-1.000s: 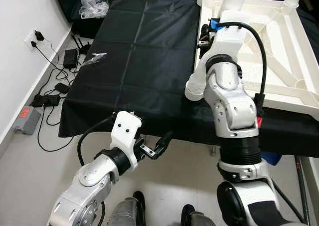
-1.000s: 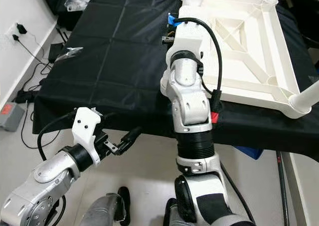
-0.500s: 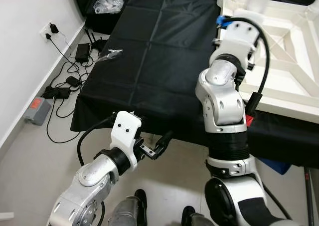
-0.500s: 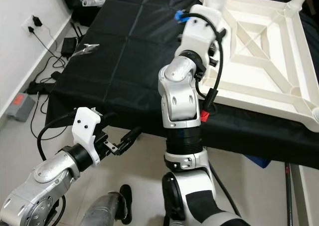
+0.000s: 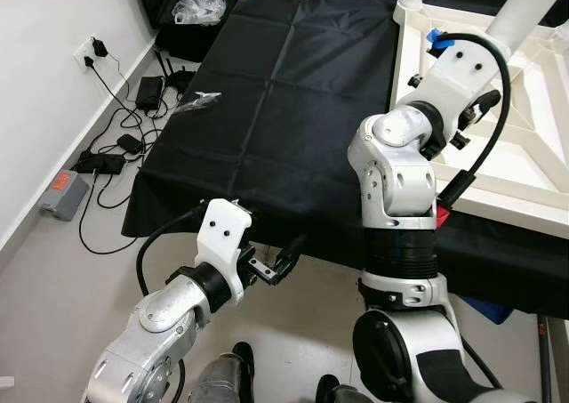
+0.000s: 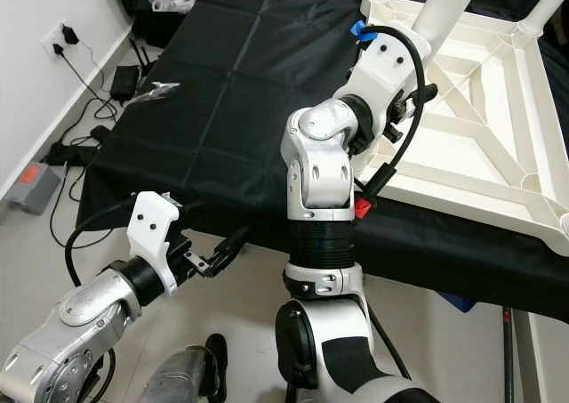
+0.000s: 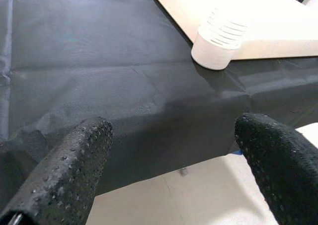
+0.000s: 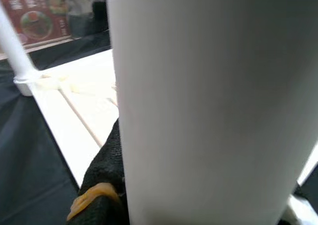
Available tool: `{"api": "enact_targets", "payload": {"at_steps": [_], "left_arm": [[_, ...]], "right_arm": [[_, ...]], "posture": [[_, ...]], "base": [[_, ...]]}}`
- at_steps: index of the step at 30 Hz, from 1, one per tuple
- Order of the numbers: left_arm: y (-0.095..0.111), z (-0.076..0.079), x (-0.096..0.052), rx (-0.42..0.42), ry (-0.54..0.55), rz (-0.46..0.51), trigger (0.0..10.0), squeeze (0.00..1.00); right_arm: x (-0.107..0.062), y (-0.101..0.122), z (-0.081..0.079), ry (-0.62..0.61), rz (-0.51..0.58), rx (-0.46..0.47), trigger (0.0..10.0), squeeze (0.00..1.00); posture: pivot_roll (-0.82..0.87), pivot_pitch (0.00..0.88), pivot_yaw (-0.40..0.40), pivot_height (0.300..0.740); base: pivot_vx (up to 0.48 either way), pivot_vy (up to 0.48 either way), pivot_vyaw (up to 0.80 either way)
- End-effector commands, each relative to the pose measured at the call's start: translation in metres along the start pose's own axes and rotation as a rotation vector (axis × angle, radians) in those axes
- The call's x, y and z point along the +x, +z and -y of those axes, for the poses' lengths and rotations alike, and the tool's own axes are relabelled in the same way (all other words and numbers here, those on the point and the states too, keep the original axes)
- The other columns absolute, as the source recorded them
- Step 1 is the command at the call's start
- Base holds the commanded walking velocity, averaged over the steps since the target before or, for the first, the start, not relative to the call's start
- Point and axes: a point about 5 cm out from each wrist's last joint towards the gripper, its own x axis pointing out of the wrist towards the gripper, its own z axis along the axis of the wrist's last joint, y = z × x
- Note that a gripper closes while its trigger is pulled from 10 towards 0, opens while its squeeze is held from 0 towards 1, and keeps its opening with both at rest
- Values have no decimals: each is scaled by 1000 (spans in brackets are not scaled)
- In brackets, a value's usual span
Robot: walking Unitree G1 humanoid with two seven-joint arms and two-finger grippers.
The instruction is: Building children table
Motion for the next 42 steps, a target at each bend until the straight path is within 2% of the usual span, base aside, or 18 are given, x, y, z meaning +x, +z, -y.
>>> {"api": "enact_targets", "payload": {"at_steps": [1,4,12,13,14,16,18,19,23,24,25,28,33,36,38,40,41,42], "left_arm": [[-3,-1,-2,11,4,-16,10000,0],[-3,-1,-2,15,3,-18,10000,0],[-3,-1,-2,17,4,-19,10000,0],[-3,-1,-2,18,5,-18,10000,0],[-3,-1,-2,18,5,-18,10000,0],[-3,-2,-2,19,8,-14,10000,0],[-3,-2,-2,19,8,-14,10000,0],[-3,-2,-2,19,8,-12,10000,0],[-3,-1,-2,17,8,-11,10000,0],[-3,-1,-2,18,9,-11,10000,0],[-3,-1,-2,18,9,-11,10000,0],[-3,-2,-2,21,9,-12,10000,0],[-3,-2,-2,21,10,-11,10000,0],[-2,-2,-2,22,11,-9,10000,0],[-2,-2,-1,23,12,-7,10000,0],[-2,-2,-1,23,12,-7,10000,0],[-2,-2,-1,23,12,-7,10000,0],[-2,-2,-1,23,12,-7,10000,0]], "right_arm": [[16,-67,30,-166,-202,-228,10000,0],[15,-69,31,-221,-206,-218,10000,0],[12,-70,23,-137,-222,-192,10000,0],[10,-70,16,-22,-219,-183,10000,0],[10,-70,16,-22,-219,-183,10000,0],[6,-83,5,277,-282,-232,10000,0],[6,-83,5,277,-282,-232,10000,0],[-1,-98,2,470,-378,-245,10000,0],[-7,-104,0,559,-424,-217,10000,0],[-14,-103,-3,676,-431,-181,10000,0],[-14,-103,-3,676,-431,-181,10000,0],[-26,-98,-8,832,-454,-100,10000,0],[-31,-93,-14,950,-472,-64,10000,0],[-37,-90,-20,1113,-491,-82,10000,0],[-47,-93,-19,1340,-499,-224,10000,0],[-47,-93,-19,1340,-499,-224,10000,0],[-51,-92,-18,1439,-483,-256,10000,0],[-51,-92,-18,1439,-483,-256,10000,0]], "posture": [[179,341,-14,740],[179,342,-16,740],[177,340,-18,740],[173,335,-17,740],[173,335,-17,740],[169,332,-18,740],[169,332,-18,740],[168,329,-20,740],[168,329,-20,740],[168,328,-21,740],[168,328,-21,740],[168,326,-22,740],[168,322,-19,740],[167,322,-21,740],[166,326,-25,740],[166,326,-25,740],[165,329,-23,740],[165,329,-23,740]], "base": [[0,0,0],[0,0,0],[0,0,0],[0,0,0],[0,0,0],[0,0,0],[0,0,0],[0,0,0],[0,0,0],[0,0,0],[0,0,0],[0,0,0],[0,0,0],[0,0,0],[0,0,0],[0,0,0],[0,0,0],[0,0,0]]}}
